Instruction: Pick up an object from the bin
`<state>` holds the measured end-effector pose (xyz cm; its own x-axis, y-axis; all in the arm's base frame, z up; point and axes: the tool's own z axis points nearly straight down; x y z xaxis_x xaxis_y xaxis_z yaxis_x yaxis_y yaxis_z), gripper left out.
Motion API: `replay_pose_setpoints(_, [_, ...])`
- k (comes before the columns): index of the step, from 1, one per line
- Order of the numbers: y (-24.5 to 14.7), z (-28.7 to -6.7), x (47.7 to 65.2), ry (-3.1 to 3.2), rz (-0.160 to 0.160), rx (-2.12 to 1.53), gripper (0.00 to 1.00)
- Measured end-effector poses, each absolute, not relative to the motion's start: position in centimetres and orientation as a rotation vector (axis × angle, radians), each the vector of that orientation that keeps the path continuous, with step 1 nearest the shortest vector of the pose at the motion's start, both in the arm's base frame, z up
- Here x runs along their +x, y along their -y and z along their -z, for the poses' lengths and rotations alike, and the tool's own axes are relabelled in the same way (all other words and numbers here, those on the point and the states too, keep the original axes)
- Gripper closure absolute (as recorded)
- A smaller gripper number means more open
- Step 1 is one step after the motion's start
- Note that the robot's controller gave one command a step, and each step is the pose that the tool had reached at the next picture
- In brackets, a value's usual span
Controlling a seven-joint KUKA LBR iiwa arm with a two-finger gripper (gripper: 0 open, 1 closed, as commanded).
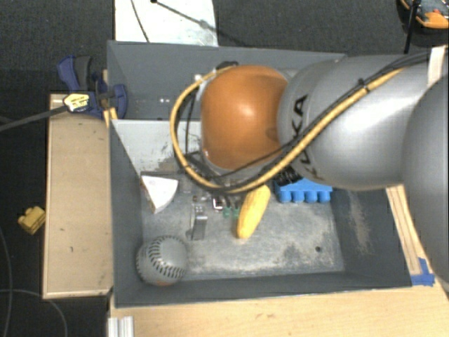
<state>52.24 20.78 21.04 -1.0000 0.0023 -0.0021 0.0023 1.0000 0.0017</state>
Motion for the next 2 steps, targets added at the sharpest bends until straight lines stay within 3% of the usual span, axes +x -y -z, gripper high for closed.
replay_pose_setpoints(1, [-16.4, -18.6, 54.1, -3.135, -0.006, -0.089, 0.0])
replay_pose_setpoints(2, [-12.2, -17.3, 54.4, -3.139, 0.005, -0.163, 0.0])
